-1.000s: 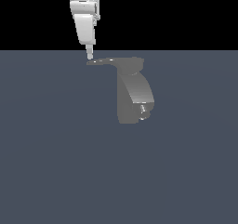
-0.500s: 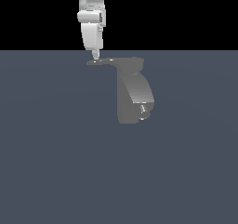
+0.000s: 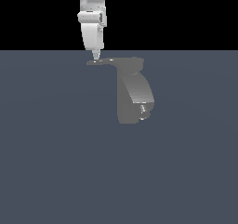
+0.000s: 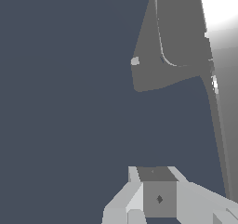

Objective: Turn on the faucet by rotating a designated handle.

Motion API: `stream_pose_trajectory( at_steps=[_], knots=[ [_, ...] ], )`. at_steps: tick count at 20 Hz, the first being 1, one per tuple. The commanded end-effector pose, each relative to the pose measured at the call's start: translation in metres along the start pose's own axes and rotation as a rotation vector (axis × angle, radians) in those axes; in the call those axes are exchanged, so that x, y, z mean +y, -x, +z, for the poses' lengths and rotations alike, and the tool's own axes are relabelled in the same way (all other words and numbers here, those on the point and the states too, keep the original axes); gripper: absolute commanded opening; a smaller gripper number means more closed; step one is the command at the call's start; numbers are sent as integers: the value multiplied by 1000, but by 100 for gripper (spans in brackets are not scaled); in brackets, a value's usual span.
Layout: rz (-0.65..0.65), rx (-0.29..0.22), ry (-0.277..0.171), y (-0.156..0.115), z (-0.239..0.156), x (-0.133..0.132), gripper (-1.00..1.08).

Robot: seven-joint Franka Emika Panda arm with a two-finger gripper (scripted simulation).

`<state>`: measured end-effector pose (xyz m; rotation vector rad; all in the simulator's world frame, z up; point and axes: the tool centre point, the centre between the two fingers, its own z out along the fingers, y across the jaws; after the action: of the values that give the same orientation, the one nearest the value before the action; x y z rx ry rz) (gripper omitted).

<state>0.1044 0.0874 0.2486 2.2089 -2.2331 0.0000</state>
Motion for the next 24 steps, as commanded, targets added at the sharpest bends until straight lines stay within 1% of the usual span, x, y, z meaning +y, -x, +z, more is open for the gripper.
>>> stream_pose_trajectory(
  at_steps=[1, 24],
  knots=[
    [0, 0, 0, 0, 0, 6, -100],
    [0, 0, 0, 3, 0, 68, -100]
  ],
)
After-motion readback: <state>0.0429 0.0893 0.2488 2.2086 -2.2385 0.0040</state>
